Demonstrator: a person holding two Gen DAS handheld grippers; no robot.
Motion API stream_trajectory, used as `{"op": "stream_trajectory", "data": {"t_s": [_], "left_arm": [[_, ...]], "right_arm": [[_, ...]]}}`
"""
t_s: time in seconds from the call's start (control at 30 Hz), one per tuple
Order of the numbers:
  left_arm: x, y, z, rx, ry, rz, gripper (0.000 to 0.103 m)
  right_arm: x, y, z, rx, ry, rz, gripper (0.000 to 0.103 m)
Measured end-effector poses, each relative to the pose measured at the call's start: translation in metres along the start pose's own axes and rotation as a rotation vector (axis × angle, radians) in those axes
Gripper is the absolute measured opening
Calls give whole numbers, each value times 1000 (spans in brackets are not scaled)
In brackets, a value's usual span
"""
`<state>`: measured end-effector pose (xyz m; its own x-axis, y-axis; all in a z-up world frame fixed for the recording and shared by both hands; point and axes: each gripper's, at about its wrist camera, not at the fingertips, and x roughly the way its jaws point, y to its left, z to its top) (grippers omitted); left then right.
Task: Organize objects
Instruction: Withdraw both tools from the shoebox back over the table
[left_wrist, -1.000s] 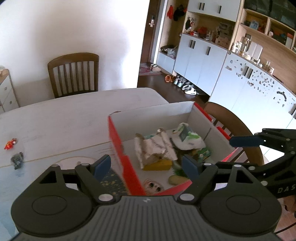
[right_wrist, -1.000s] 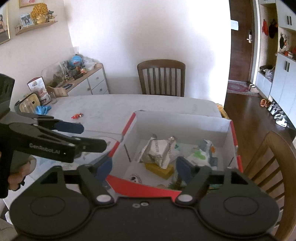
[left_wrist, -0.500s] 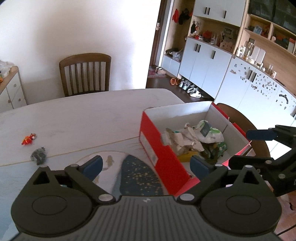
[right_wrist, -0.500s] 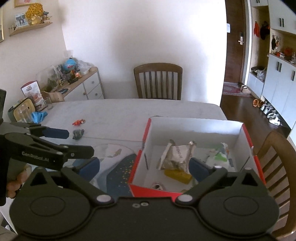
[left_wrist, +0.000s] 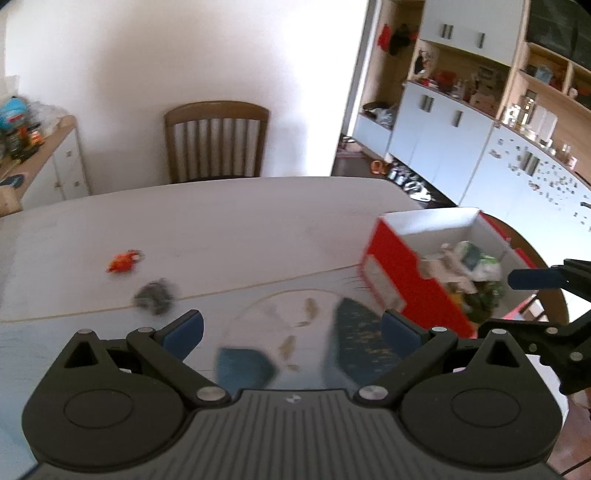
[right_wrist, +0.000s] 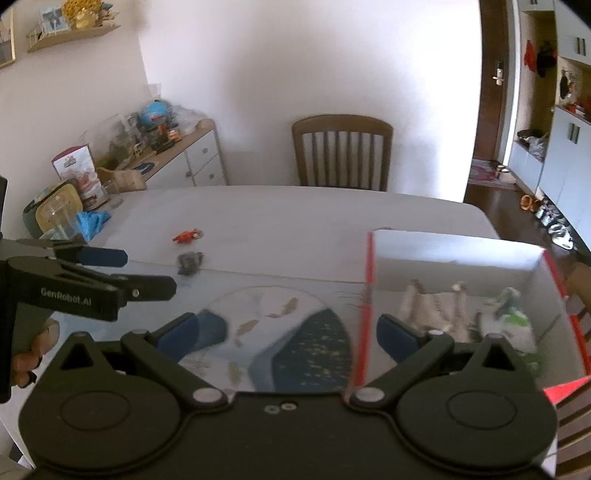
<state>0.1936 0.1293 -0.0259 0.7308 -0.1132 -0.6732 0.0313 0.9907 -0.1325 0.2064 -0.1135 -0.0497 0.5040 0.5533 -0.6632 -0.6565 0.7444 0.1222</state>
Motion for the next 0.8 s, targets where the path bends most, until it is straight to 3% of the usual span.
{"op": "stream_trajectory", "data": {"t_s": [0.43,0.8], "left_arm": [[16,114,18,-23,-22,104,103],[87,177,40,-85,15,185,103]], "right_arm": [[65,65,27,-49,36,18,102],[142,91,48,-110,90,53,102]]}}
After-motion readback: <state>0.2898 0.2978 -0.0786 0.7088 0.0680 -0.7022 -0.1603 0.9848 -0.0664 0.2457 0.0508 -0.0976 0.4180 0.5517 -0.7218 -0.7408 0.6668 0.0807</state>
